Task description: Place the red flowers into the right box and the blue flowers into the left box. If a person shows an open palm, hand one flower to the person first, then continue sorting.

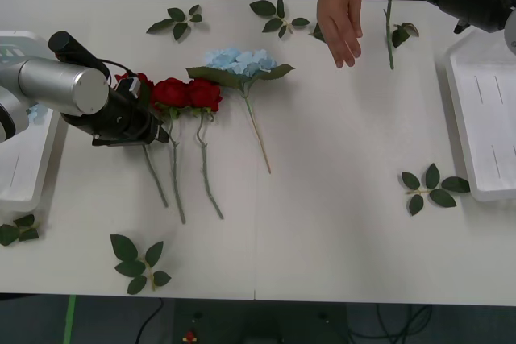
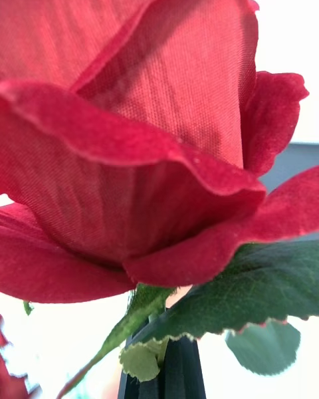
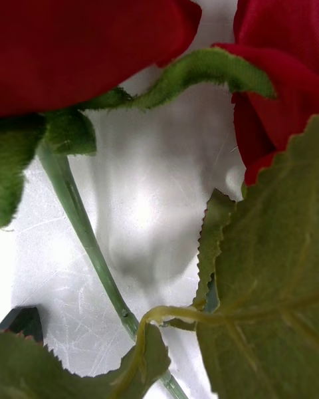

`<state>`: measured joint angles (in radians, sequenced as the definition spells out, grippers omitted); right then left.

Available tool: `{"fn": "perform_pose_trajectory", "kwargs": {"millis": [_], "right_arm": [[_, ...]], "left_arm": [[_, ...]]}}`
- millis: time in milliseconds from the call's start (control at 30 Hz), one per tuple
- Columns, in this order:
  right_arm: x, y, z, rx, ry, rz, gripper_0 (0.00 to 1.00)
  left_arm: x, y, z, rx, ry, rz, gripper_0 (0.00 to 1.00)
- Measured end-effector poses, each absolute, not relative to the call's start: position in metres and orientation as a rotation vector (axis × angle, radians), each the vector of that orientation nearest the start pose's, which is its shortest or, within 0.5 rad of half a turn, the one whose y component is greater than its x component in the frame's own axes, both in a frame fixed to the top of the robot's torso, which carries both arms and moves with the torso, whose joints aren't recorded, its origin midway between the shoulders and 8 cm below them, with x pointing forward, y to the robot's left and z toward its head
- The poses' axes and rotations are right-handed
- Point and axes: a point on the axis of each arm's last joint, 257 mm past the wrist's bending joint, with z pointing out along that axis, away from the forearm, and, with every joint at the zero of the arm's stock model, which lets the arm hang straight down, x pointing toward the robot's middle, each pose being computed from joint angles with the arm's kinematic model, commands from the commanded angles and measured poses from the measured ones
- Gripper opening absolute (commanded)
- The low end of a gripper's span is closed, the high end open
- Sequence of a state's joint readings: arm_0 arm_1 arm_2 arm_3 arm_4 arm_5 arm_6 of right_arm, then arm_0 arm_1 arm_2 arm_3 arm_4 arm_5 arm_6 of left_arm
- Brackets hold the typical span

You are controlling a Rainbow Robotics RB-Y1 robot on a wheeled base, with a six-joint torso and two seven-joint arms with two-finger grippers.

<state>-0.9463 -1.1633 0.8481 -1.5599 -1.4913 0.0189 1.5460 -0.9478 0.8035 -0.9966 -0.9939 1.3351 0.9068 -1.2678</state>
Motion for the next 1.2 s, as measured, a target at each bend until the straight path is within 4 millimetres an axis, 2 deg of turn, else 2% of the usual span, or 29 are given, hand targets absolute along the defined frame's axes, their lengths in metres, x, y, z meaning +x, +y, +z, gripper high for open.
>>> {"fn": "perform_pose_trajectory", "kwargs": {"millis": [300, 400, 800, 833, 900, 933, 1200], "right_arm": [[0.618, -0.143, 0.081, -0.403, 1.373, 0.567, 0.00], [0.616, -0.137, 0.084, -0.427, 1.343, 0.550, 0.00], [0.614, -0.135, 0.089, -0.447, 1.309, 0.529, 0.00], [0.614, -0.135, 0.090, -0.447, 1.307, 0.529, 0.24], [0.614, -0.135, 0.091, -0.445, 1.302, 0.529, 0.97], [0.614, -0.135, 0.091, -0.444, 1.300, 0.530, 1.00], [0.613, -0.135, 0.094, -0.448, 1.289, 0.525, 1.00]], "left_arm": [[0.563, 0.257, -0.314, 0.047, 2.727, -0.237, 1.00], [0.563, 0.257, -0.314, 0.047, 2.727, -0.237, 1.00], [0.563, 0.257, -0.314, 0.047, 2.727, -0.237, 1.00], [0.563, 0.257, -0.314, 0.047, 2.727, -0.237, 1.00], [0.563, 0.257, -0.314, 0.047, 2.727, -0.237, 1.00], [0.563, 0.257, -0.314, 0.047, 2.727, -0.237, 1.00], [0.563, 0.257, -0.314, 0.047, 2.727, -0.237, 1.00]]}}
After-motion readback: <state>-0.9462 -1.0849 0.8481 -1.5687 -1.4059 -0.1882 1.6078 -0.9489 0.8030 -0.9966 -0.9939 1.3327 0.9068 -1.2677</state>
